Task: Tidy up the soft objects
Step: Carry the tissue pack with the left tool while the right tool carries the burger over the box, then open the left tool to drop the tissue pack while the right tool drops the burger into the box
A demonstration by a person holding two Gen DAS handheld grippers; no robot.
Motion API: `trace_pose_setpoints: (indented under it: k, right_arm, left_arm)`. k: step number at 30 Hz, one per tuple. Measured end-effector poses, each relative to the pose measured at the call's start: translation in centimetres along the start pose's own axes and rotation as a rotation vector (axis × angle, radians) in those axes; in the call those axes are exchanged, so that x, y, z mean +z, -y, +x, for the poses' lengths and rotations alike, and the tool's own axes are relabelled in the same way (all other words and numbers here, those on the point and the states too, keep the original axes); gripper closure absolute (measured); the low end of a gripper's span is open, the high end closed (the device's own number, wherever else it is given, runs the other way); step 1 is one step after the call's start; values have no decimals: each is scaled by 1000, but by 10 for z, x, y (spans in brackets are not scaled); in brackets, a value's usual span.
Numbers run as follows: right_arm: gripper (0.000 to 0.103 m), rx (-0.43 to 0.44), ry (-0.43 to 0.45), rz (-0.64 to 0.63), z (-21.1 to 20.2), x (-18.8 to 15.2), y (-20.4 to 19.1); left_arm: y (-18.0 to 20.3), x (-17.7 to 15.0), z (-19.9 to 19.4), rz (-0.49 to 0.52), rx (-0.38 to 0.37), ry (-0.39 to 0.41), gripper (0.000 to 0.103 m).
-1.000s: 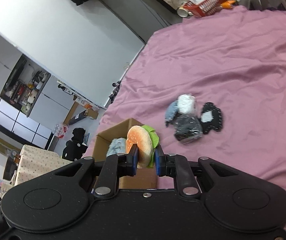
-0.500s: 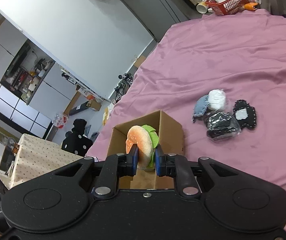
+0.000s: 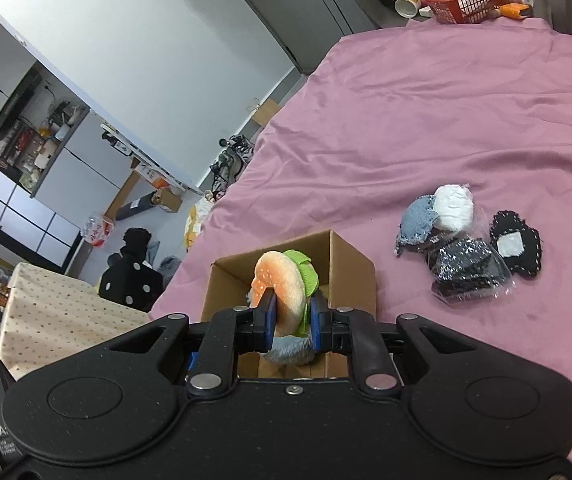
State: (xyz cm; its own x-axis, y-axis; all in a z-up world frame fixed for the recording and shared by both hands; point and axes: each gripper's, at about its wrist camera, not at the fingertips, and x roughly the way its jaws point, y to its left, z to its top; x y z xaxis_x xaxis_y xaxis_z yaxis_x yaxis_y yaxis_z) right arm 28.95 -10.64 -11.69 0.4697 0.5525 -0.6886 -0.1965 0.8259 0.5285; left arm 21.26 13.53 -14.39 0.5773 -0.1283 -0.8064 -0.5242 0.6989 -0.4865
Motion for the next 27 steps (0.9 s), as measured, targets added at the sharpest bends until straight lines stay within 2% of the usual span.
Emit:
trace_pose_setpoints:
  k: [7,11,14,21,24,27]
  right_arm:
    - [86,-25,-8,-11,16,8,-7]
    - [84,-45,5,-35,21,13,-11]
    - [73,-41,10,-31,25,16,-12]
    - [70,-32,8,-31,11,15,-10]
    - [67,-34,18,-40,-2,14,-8]
    - [53,-40,30,-49,-17,15,-4]
  left_arm:
    - [-1,5,11,-2,30,-20,52]
    - [0,10,9,0,16,-20,49]
    - [3,12,4,6,16,-9,48]
    - [12,10,-8,20,47,16,39]
    - [15,9,-13,27,61,24,28]
    - [19,5,-19,31,68,39,24]
